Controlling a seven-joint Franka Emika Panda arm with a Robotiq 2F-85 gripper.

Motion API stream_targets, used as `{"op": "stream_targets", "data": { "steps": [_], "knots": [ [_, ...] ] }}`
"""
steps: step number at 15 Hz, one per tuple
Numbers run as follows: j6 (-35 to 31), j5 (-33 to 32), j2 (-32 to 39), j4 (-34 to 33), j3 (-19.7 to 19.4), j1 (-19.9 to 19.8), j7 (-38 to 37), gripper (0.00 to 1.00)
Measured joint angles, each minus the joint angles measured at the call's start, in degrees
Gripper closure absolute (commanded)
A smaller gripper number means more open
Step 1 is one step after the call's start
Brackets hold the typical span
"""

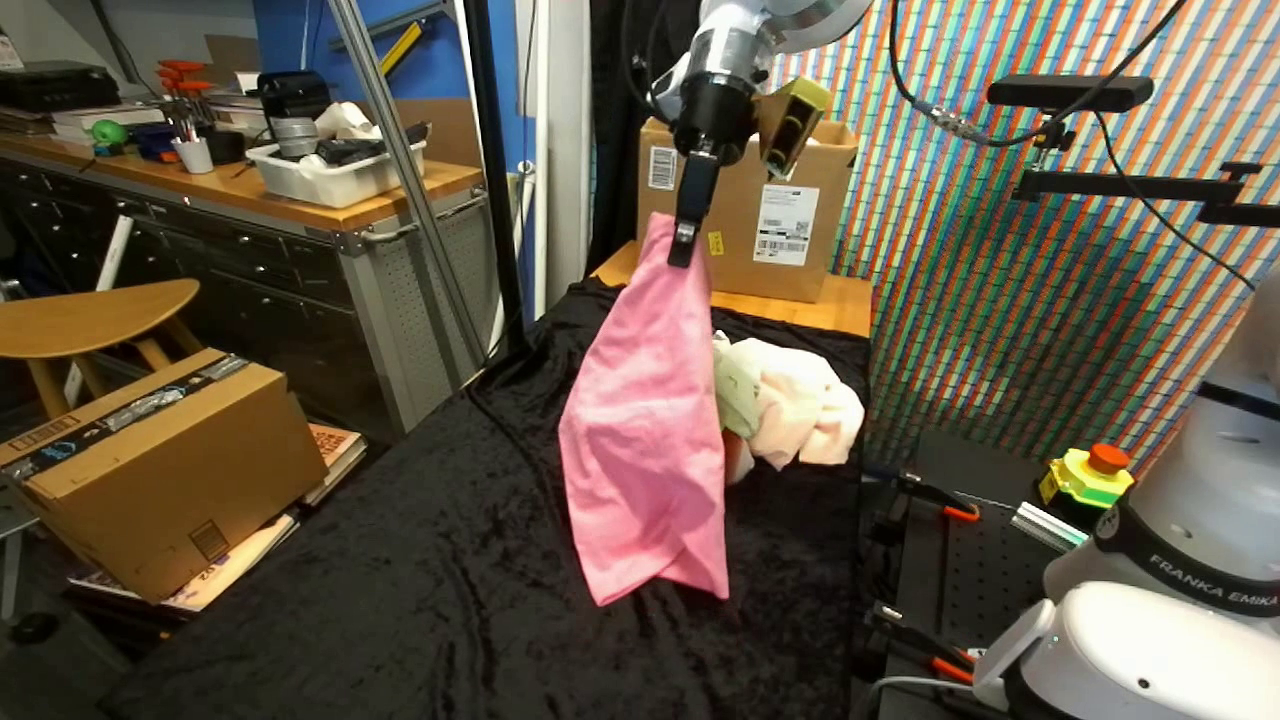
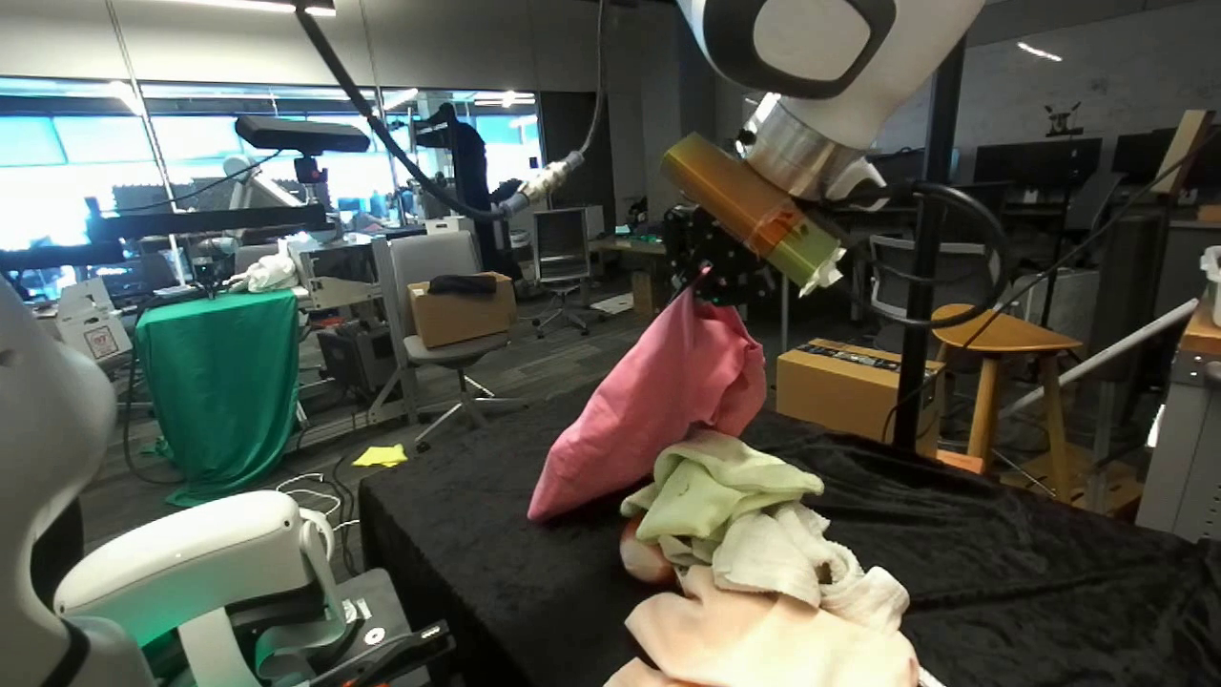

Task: Pile the things on the table on top of the rope

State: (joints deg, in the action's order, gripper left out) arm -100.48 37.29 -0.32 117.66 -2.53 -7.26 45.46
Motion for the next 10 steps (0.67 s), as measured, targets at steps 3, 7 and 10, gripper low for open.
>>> {"op": "stream_targets", "data": {
  "steps": [3,7,10],
  "knots": [
    [-1.11,0.19,-3.48,2.08,-3.78,-1.26,0.06,0.93],
    [-2.68,0.81,-7.10,4.36,-8.07,-2.75,0.11,0.93],
    [-7.00,1.34,-9.11,6.02,-10.36,-3.72,-0.65,0.93]
  ]
}}
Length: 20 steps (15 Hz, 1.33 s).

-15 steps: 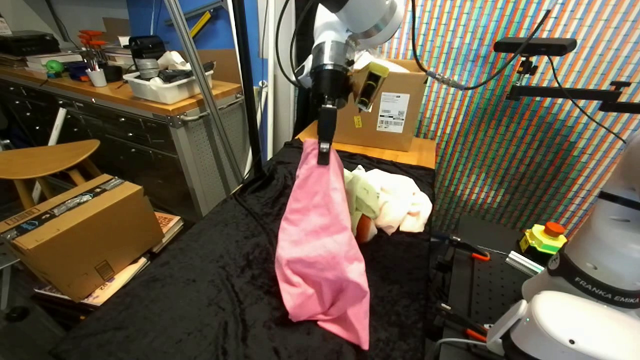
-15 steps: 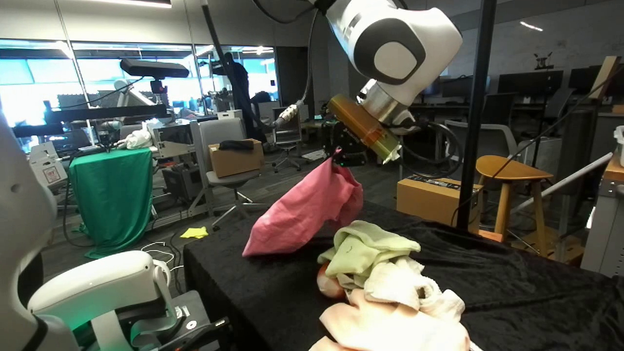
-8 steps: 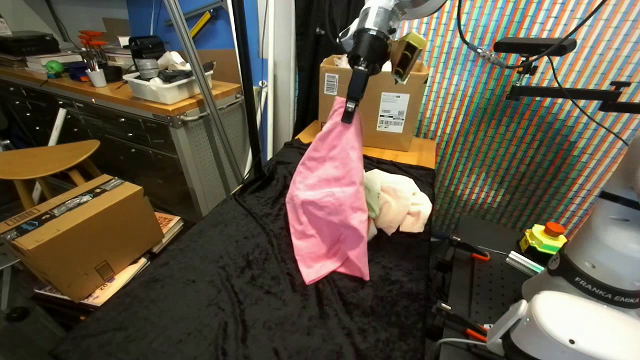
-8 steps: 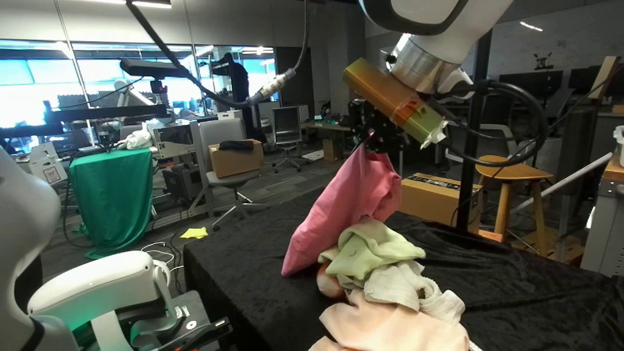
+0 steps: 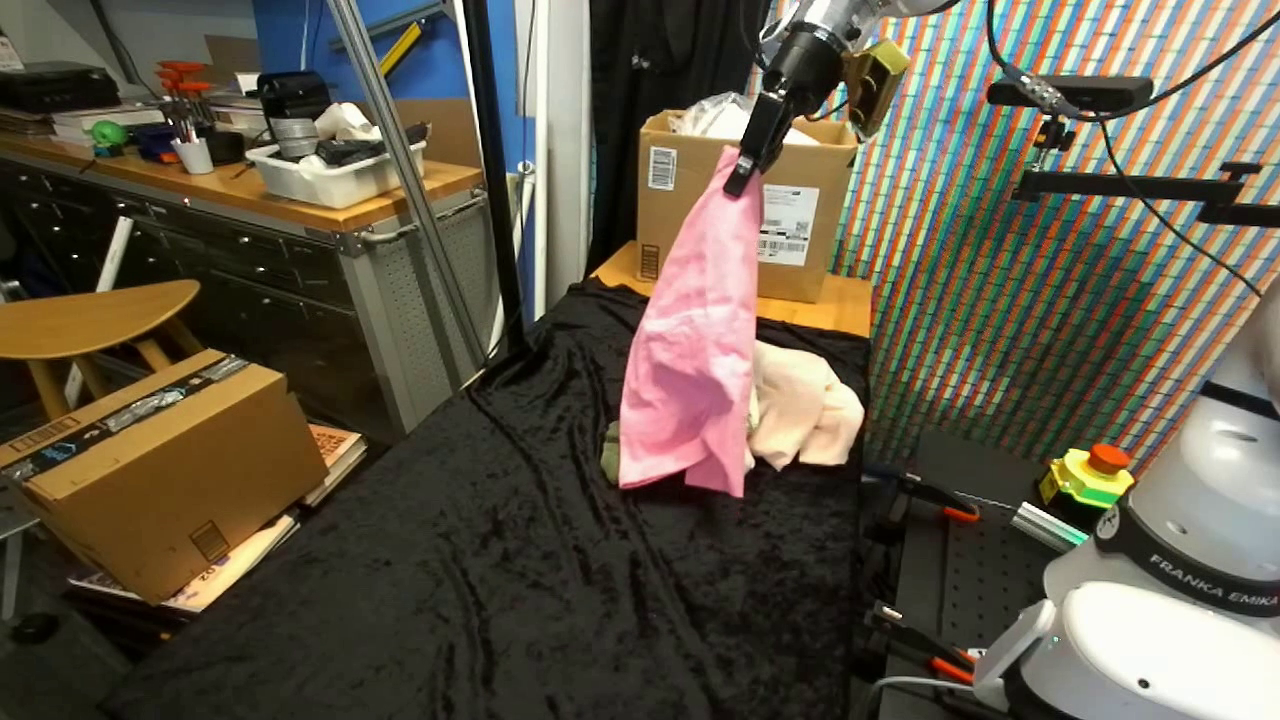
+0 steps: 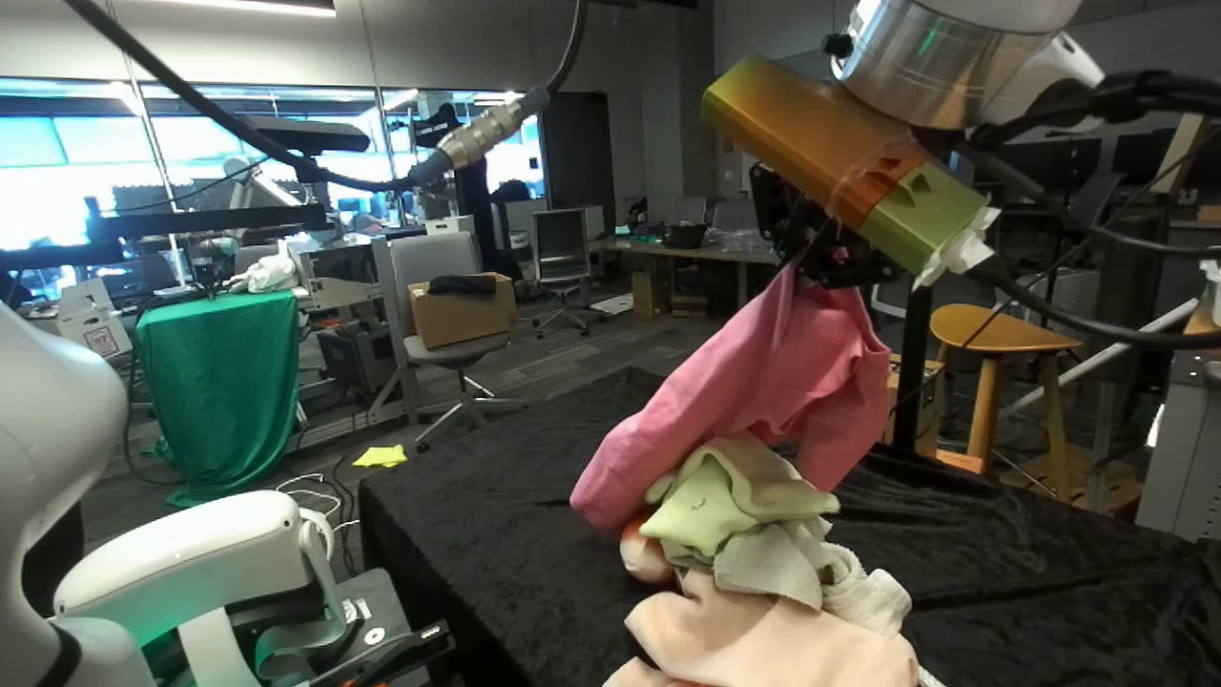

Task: Pile the things on the table on top of the rope

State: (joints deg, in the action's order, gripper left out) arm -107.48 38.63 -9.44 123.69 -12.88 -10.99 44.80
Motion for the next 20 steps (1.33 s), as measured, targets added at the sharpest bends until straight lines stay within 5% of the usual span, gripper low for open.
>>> {"op": "stream_targets", "data": {
  "steps": [13,20],
  "knots": [
    [-19.36,-0.74,-1.32,9.43,-3.72,-1.99,-5.56,0.93],
    [-32.87,-16.18,-1.14,20.71,-3.09,-2.66,-12.18,0.93]
  ]
}}
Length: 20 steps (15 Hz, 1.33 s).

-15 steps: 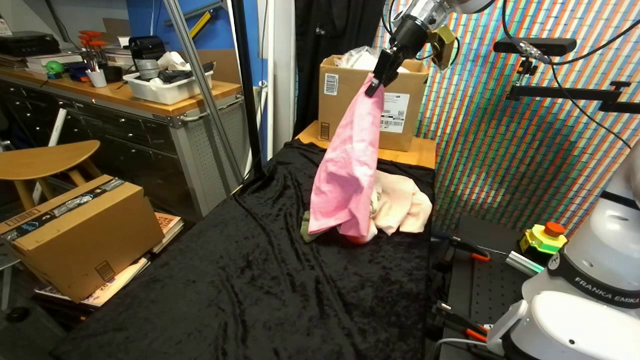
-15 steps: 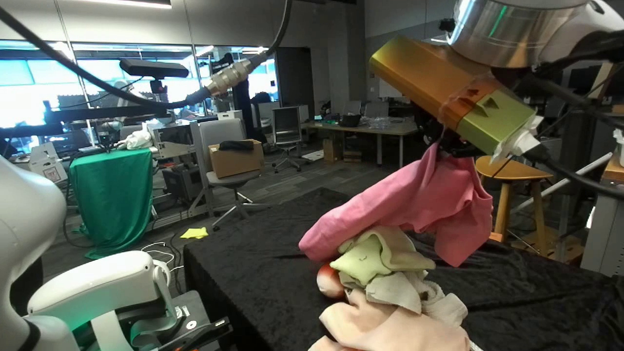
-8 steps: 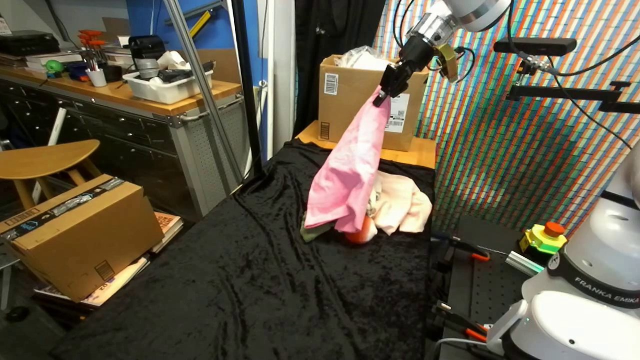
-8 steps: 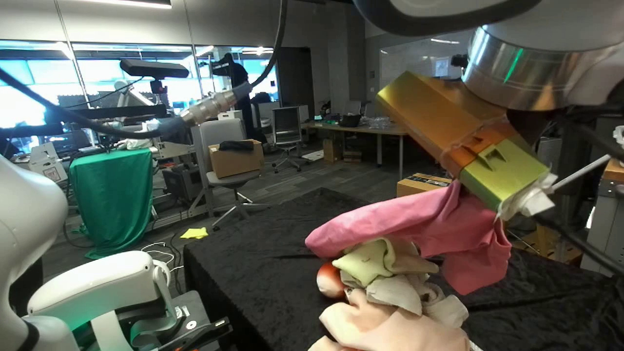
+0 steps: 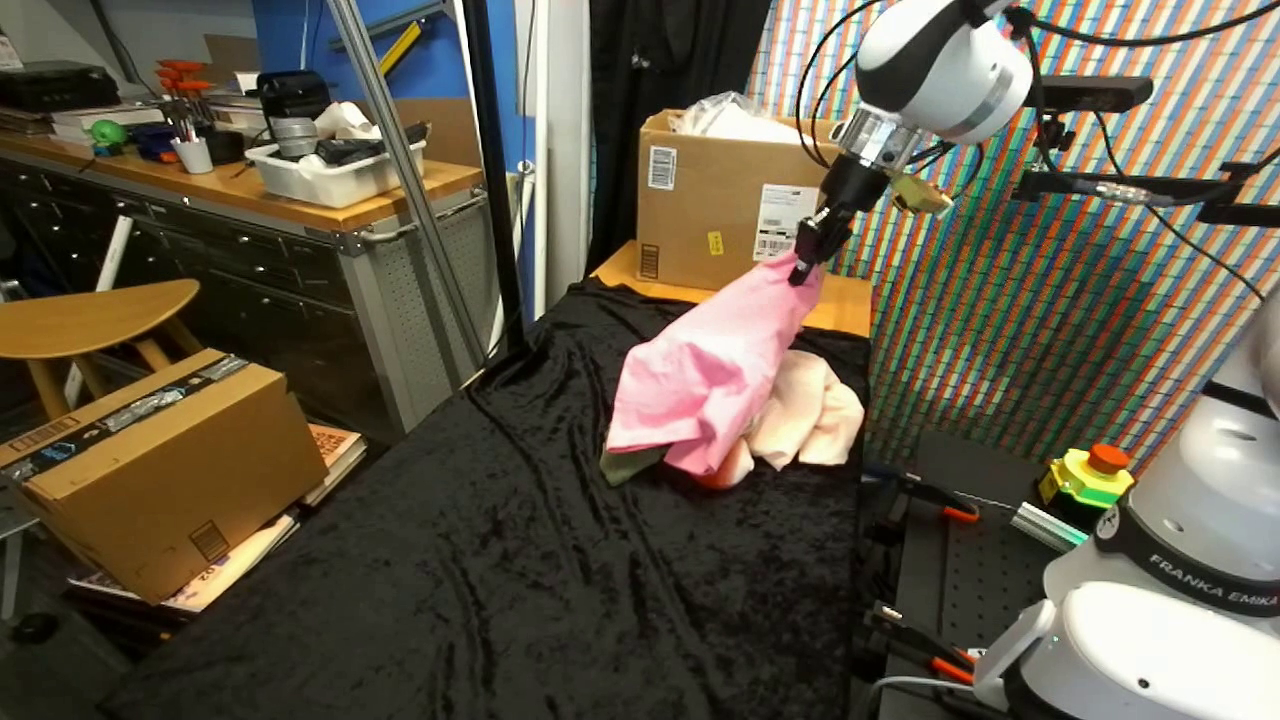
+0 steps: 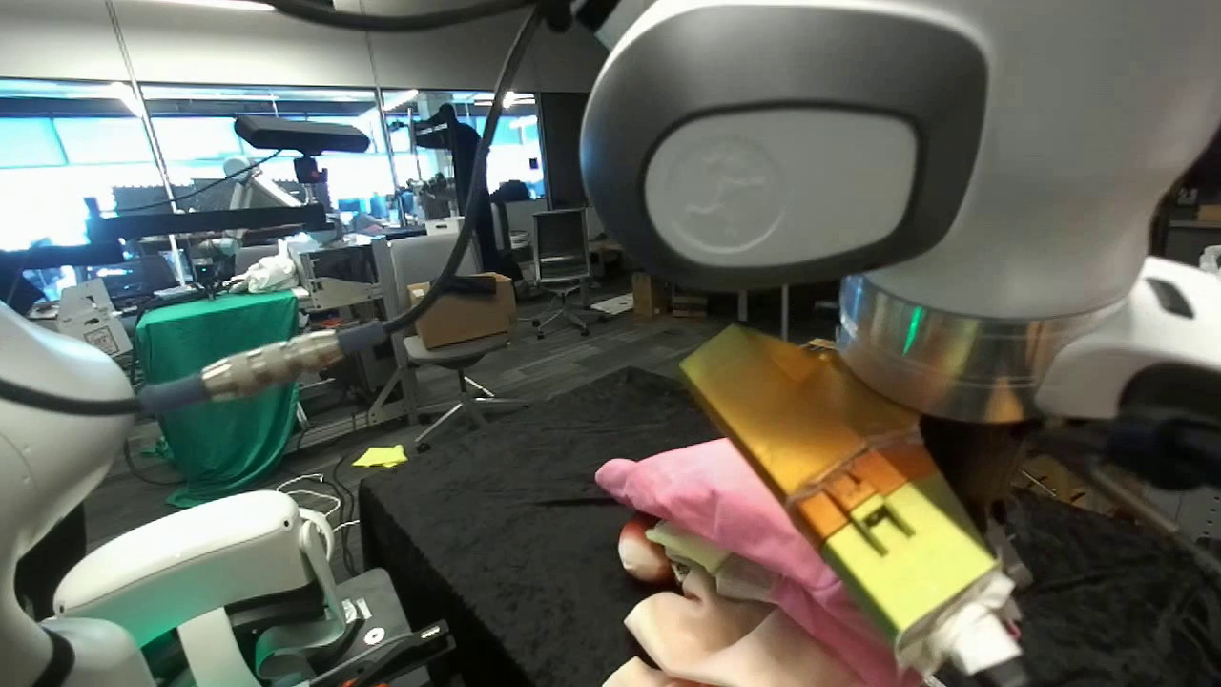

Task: Pile the things on the table on top of the rope

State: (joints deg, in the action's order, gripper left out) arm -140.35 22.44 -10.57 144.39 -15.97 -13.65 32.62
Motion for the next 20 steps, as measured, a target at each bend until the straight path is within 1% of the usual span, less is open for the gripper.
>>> {"op": "stream_targets", "data": {
  "steps": [2,4,7,9,11,15,16,17,20],
  "knots": [
    [-5.18,-6.40,0.41,4.14,1.42,0.24,-4.80,0.93],
    [-8.97,-12.90,1.40,7.54,3.38,0.76,-10.04,0.93],
    [-12.28,-22.55,3.99,10.61,6.84,1.95,-18.67,0.93],
    [-12.98,-29.22,6.03,11.09,8.87,2.70,-24.83,0.93],
    [-13.03,-34.76,7.52,11.05,10.07,3.33,-30.04,0.93],
    [-13.03,-42.38,7.94,10.89,10.35,3.92,-36.29,0.91],
    [-13.02,-43.61,7.82,10.82,10.35,3.92,-37.22,0.66],
    [-13.01,-44.57,7.64,10.72,10.35,3.92,-37.94,0.65],
    [-12.91,-45.96,6.28,10.51,10.35,3.92,-38.95,0.45]
  ]
}}
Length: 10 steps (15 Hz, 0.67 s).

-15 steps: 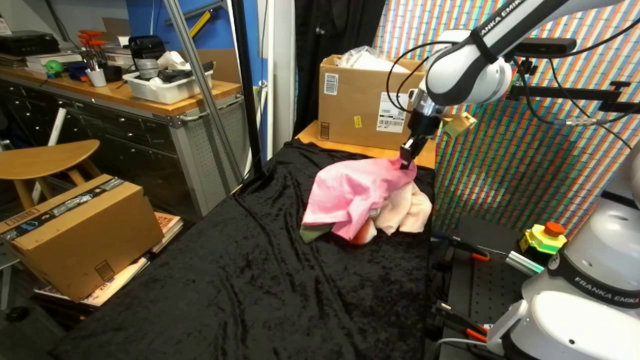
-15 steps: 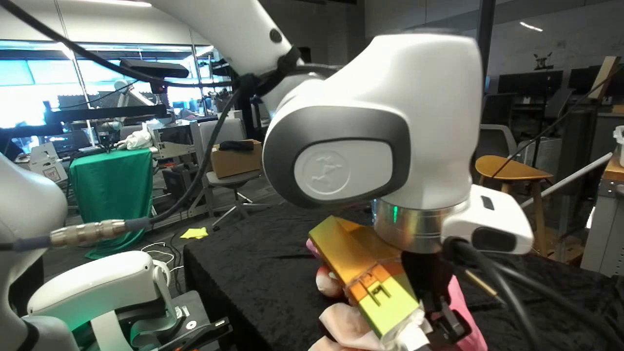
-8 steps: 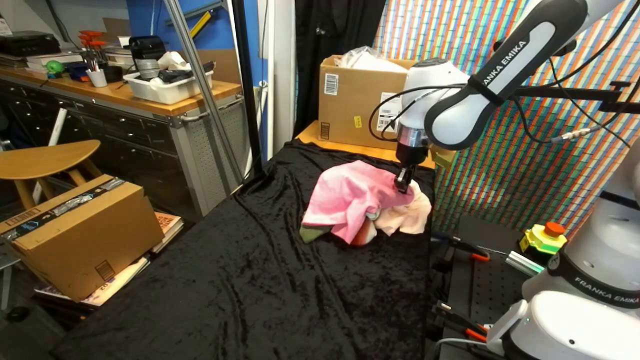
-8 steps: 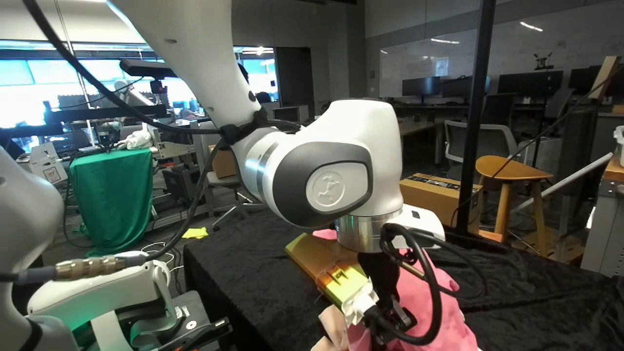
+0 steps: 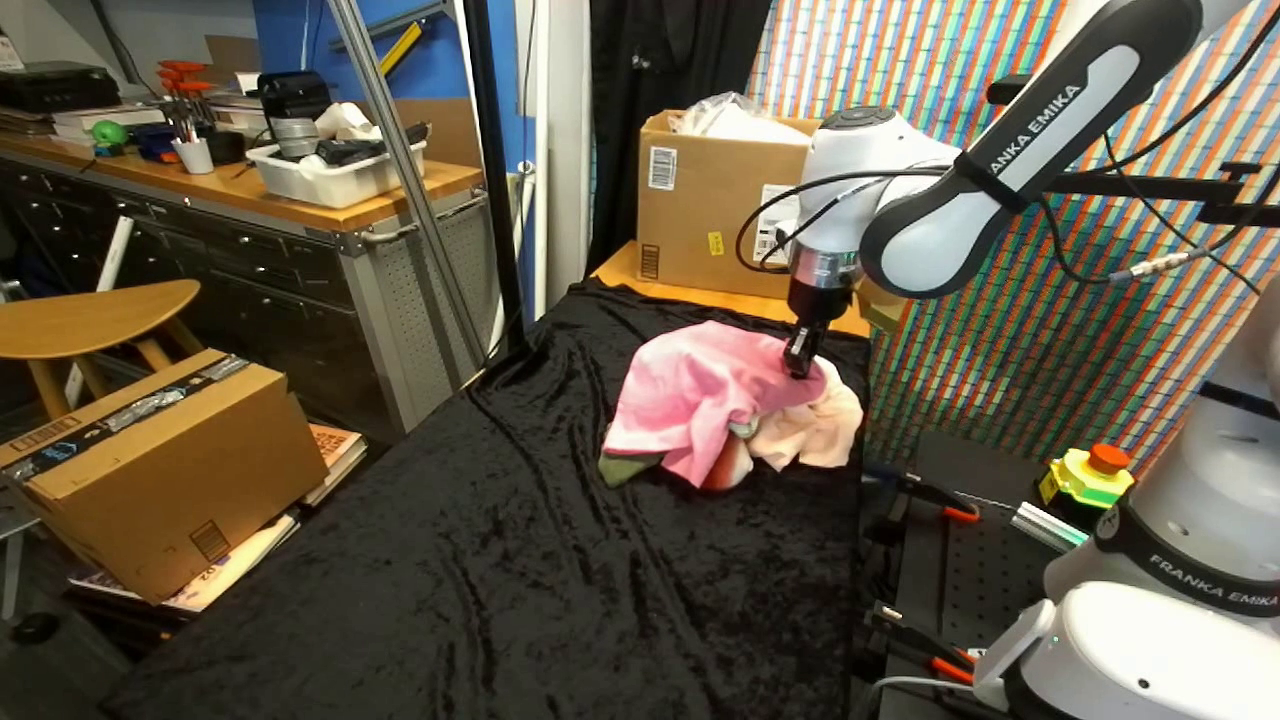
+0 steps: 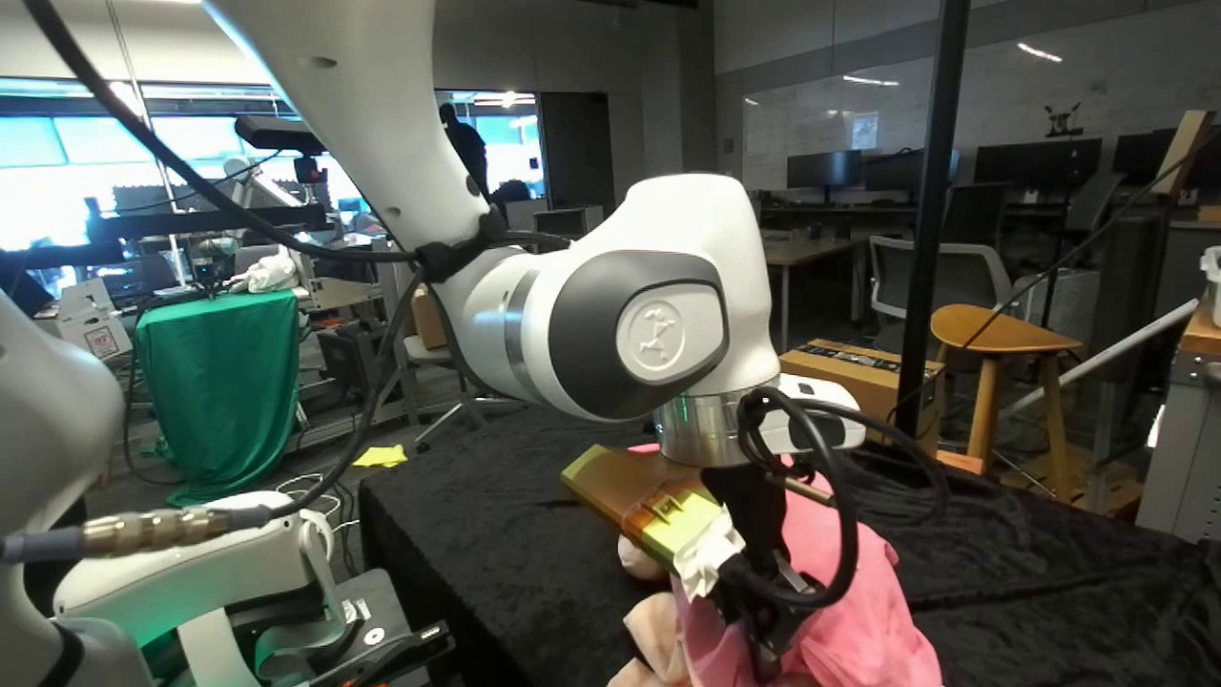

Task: Pile the things on the table on top of the rope

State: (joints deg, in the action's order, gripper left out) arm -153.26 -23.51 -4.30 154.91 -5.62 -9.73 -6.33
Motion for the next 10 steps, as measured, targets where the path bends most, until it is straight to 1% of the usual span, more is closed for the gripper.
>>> {"op": "stream_targets", "data": {
  "steps": [1,6,8,10],
  "knots": [
    [0.13,-0.03,-0.76,-0.04,0.00,0.00,0.00,0.36],
    [3.44,0.24,-7.33,-0.39,0.46,0.14,0.47,0.00],
    [6.03,1.61,-10.81,-0.68,0.85,0.73,2.20,0.00],
    [9.70,4.40,-14.66,-0.97,1.10,2.21,5.83,0.00]
  ]
}}
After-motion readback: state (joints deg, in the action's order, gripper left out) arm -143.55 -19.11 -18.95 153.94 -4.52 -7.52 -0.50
